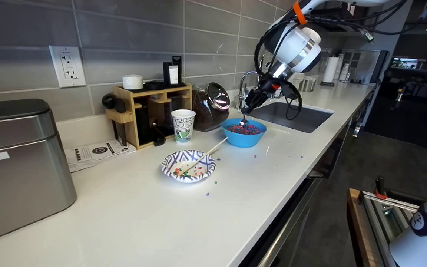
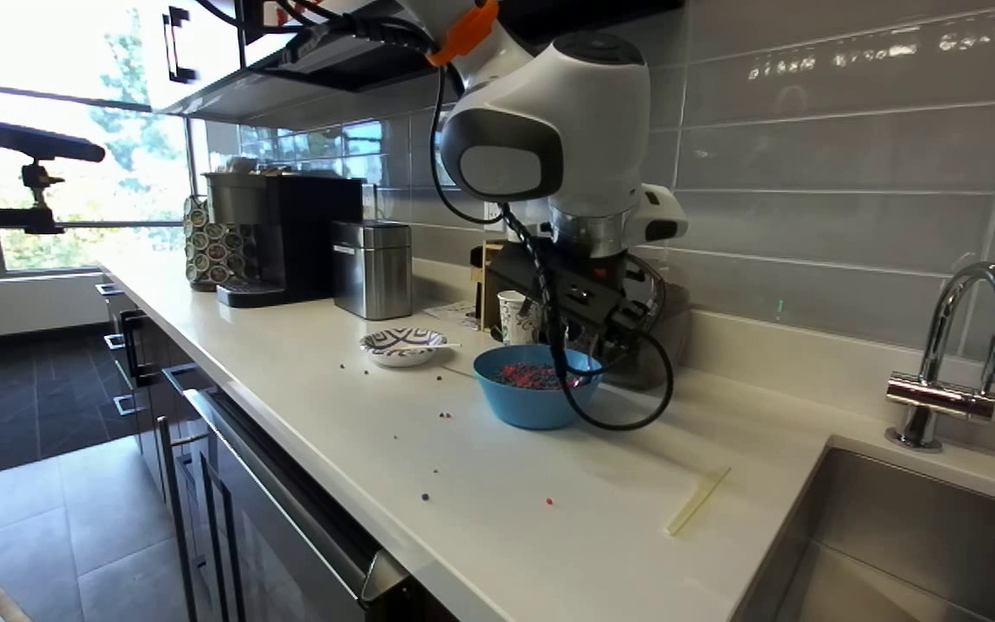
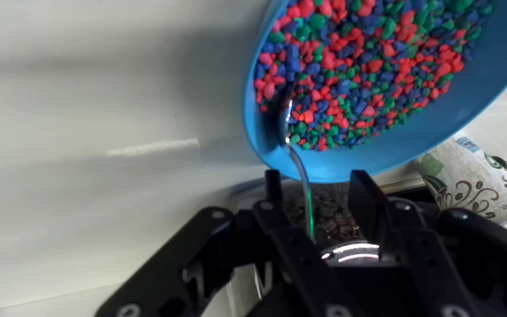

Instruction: Scoop up the contents of the blue bowl and put them into the white bowl

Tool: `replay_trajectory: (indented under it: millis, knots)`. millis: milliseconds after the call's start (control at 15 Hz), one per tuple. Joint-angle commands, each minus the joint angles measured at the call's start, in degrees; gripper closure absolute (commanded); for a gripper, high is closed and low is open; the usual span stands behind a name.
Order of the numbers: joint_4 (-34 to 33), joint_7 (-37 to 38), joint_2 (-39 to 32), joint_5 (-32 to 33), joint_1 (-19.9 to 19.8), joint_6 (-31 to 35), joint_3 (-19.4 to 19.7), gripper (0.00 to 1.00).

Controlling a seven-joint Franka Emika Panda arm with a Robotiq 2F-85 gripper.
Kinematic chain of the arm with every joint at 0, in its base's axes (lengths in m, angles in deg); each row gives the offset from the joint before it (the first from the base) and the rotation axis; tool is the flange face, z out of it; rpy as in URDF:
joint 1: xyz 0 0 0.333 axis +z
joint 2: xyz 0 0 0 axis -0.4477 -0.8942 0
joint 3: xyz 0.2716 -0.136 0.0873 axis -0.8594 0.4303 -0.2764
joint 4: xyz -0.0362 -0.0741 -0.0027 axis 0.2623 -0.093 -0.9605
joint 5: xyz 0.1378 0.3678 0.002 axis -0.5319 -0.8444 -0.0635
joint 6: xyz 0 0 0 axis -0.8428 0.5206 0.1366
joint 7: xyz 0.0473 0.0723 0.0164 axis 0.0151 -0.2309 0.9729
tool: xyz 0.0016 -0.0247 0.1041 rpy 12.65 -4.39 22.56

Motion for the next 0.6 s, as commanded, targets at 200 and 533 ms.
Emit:
replay_trajectory:
  millis: [200,533]
  knots:
    - [1.29,-0.06,-0.10,-0.36,0.52,4.45,-0.43,0.70]
    - [1.06,-0.44,-0.92,-0.65,0.72,5.65,-0.66,0.62]
